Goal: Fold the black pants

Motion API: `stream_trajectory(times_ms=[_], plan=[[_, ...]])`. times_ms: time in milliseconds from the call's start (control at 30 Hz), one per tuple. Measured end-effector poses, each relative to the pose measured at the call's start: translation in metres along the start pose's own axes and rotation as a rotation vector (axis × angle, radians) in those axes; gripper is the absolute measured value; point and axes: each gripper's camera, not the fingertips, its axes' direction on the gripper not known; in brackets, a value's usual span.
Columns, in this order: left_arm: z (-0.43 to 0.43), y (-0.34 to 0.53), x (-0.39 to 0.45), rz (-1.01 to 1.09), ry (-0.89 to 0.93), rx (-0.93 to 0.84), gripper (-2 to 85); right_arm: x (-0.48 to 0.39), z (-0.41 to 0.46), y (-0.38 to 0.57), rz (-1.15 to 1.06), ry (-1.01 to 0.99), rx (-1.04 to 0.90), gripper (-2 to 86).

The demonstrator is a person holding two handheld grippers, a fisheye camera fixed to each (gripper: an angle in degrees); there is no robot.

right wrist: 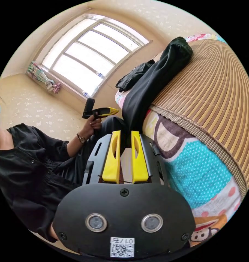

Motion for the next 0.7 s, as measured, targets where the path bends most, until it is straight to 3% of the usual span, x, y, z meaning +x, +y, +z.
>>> stream_trajectory(times_ms=[200,467,700], plan=[[0.016,-0.024,0.013,0.083,-0.085,0.016,11.0,-0.002,-0.020,0.002,0.036,0.054,0.204,7.8],[0.024,-0.017,0.000,0.088,-0.086,0.085,10.8,-0.030,0.025,-0.027,0.082,0.305,0.082,9.8],[0.020,-0.017,-0.035,0.030,0.016,0.134,11.4,-0.032,0.043,-0.052,0.153,0.270,0.080,12.1]])
